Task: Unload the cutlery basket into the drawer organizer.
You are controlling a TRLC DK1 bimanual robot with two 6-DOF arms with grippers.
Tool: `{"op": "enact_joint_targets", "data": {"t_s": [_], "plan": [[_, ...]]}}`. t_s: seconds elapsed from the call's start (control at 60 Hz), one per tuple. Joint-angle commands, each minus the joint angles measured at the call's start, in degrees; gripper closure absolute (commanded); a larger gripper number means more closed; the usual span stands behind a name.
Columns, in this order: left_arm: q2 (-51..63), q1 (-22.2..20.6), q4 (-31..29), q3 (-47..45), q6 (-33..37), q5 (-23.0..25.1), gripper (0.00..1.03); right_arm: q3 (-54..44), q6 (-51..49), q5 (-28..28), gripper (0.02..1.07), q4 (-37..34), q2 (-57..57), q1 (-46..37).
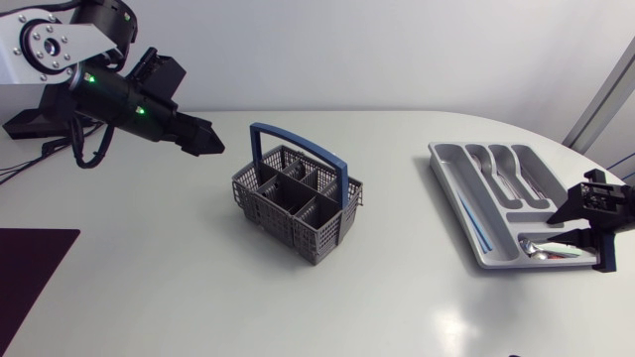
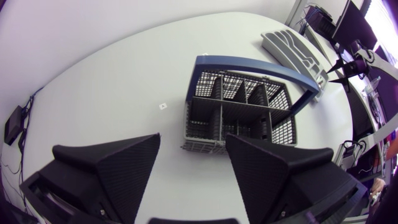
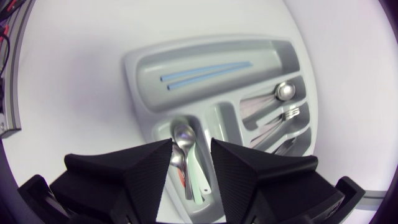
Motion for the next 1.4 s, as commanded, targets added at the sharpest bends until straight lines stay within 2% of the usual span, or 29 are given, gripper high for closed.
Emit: {"op": "enact_joint_targets", "data": {"t_s": [0.0, 0.15, 0.283, 0.517, 0.633, 0.733, 0.783, 0.85, 0.983, 1.217, 1.383], "plan": [[-1.1, 1.4, 2.0, -3.1, 1.5, -0.3, 0.29, -5.6, 4.8, -1.3, 0.56, 0.1, -5.5, 4.1], [0.2, 3.6, 6.0, -5.0, 2.2, -0.3, 0.29, -10.2, 17.9, -3.2, 0.56, 2.7, -13.0, 14.4], [4.9, 5.1, 9.3, -5.4, 2.3, -0.3, 0.29, -12.7, 33.6, -3.3, 0.56, 7.8, -15.6, 26.9], [13.5, 3.7, 13.7, -3.4, 1.8, 0.8, 0.3, -13.6, 53.2, 2.3, 0.56, 20.6, -13.1, 45.3], [16.4, 3.7, 14.3, -2.3, 1.5, 3.1, 0.4, -12.4, 57.7, 4.1, 0.56, 24.2, -8.9, 50.1], [18.9, 3.2, 14.8, -1.2, 1.4, 4.0, 0.51, -10.3, 60.4, 5.0, 0.57, 26.0, -4.1, 52.1], [20.0, 3.0, 14.8, -0.8, 1.4, 5.3, 0.6, -9.4, 61.5, 5.0, 0.66, 27.1, -2.5, 52.8], [20.9, 2.5, 14.9, -0.7, 1.5, 6.2, 0.67, -8.6, 63.6, 5.0, 0.8, 28.7, -1.0, 53.9], [21.3, 2.2, 14.9, -0.9, 2.5, 8.4, 0.71, -7.3, 66.5, 5.1, 0.97, 30.9, 1.2, 56.0], [18.5, 2.0, 13.3, -4.5, 5.6, 15.0, 0.72, -4.9, 69.8, 4.8, 0.97, 32.6, 3.4, 56.1], [15.0, -0.1, 11.4, -7.9, 8.5, 16.2, 0.72, -5.4, 70.2, 4.7, 0.97, 32.8, 2.9, 55.5]]}}
